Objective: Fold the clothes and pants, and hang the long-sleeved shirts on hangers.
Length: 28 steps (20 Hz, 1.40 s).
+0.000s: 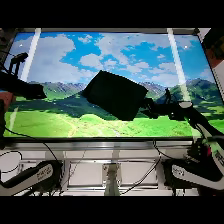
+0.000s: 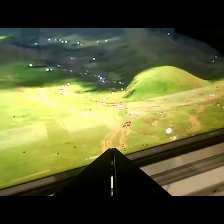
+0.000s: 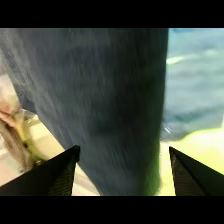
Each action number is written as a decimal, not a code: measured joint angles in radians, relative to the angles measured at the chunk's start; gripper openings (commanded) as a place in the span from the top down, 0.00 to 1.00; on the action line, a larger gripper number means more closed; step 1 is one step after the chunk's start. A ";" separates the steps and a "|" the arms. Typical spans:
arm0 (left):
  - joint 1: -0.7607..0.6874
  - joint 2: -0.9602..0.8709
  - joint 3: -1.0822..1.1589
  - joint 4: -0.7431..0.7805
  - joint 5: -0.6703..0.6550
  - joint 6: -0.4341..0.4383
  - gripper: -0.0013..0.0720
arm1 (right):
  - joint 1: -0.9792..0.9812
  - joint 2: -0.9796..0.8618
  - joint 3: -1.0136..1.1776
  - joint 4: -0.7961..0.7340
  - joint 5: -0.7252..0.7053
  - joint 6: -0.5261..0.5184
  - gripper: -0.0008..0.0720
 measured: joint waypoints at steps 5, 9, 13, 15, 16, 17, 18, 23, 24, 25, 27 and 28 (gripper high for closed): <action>0.001 0.001 -0.016 -0.010 0.044 0.007 0.97 | 0.033 -0.206 0.160 0.003 0.031 -0.011 0.29; 0.001 -0.001 -0.018 -0.013 0.063 0.007 0.97 | 0.079 -0.276 0.231 0.004 0.027 -0.013 0.94; 0.001 -0.001 -0.019 -0.013 0.071 0.007 0.97 | 0.073 -0.295 0.278 0.002 0.014 -0.012 0.95; 0.001 -0.001 -0.019 -0.013 0.073 0.007 0.97 | 0.037 -0.299 0.288 -0.003 0.014 -0.011 0.95; 0.001 -0.001 -0.019 -0.013 0.074 0.007 0.97 | 0.008 -0.299 0.291 -0.019 0.019 -0.010 0.95; 0.001 -0.001 -0.019 -0.013 0.074 0.007 0.97 | -0.023 -0.299 0.293 -0.039 0.034 -0.009 0.95; 0.001 -0.001 -0.019 -0.013 0.074 0.007 0.97 | -0.059 -0.299 0.294 -0.065 0.053 -0.007 0.95; 0.001 -0.001 -0.019 -0.013 0.075 0.007 0.97 | -0.307 -0.244 0.298 -0.281 0.130 0.040 0.95; 0.001 -0.001 -0.019 -0.013 0.075 0.007 0.97 | -0.368 -0.225 0.298 -0.333 0.147 0.055 0.95; 0.001 -0.001 -0.019 -0.013 0.075 0.007 0.97 | -0.436 -0.200 0.298 -0.391 0.171 0.072 0.95; 0.001 -0.001 -0.019 -0.013 0.075 0.007 0.97 | -0.574 -0.140 0.298 -0.502 0.217 0.107 0.95; 0.001 -0.001 -0.019 -0.013 0.075 0.007 0.97 | -0.645 -0.103 0.298 -0.561 0.248 0.125 0.95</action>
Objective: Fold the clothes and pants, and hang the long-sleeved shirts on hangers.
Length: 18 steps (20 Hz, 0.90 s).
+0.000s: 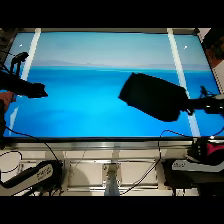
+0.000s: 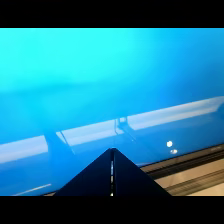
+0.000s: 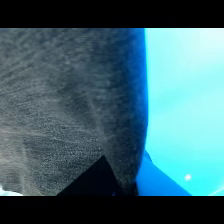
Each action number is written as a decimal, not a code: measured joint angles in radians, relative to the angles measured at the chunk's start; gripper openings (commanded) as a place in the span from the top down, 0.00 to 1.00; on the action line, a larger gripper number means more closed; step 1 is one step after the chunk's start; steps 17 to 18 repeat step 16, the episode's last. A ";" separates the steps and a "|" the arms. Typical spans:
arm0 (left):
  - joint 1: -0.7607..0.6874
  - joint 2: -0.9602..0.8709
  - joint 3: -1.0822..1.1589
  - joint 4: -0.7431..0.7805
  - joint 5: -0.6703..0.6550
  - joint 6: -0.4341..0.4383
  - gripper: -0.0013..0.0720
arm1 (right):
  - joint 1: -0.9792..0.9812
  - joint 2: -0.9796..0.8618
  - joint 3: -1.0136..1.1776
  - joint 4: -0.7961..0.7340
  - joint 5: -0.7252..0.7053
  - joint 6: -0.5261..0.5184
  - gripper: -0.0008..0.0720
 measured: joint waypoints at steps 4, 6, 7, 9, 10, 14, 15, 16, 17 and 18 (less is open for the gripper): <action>0.000 0.000 0.000 0.000 0.000 0.000 0.97 | -0.232 0.148 0.000 -0.241 0.143 0.076 0.94; 0.000 0.000 0.000 0.000 0.000 0.000 0.97 | -0.313 0.216 0.001 -0.364 0.212 0.122 0.74; 0.000 0.000 0.000 0.000 0.000 0.000 0.97 | -0.351 0.249 0.005 -0.422 0.242 0.149 0.58; 0.000 0.000 0.000 0.000 0.000 0.000 0.97 | -0.415 0.299 0.048 -0.483 0.280 0.224 0.43; 0.000 0.000 0.000 0.000 0.000 0.000 0.97 | -0.436 0.317 0.093 -0.486 0.295 0.261 0.41; 0.000 0.000 0.000 0.000 0.000 0.000 0.97 | -0.441 0.348 0.306 -0.418 0.306 0.333 0.43; 0.000 0.000 0.000 0.000 0.000 0.000 0.96 | -0.420 0.351 0.343 -0.391 0.304 0.337 0.43; 0.000 0.000 0.000 0.000 0.000 0.000 0.97 | -0.386 0.352 0.372 -0.373 0.307 0.338 0.44; 0.000 0.000 0.000 0.000 0.000 0.000 0.97 | -0.386 0.352 0.372 -0.373 0.307 0.338 0.44; 0.000 0.000 0.000 0.000 0.000 0.000 0.97 | -0.386 0.352 0.372 -0.373 0.307 0.338 0.44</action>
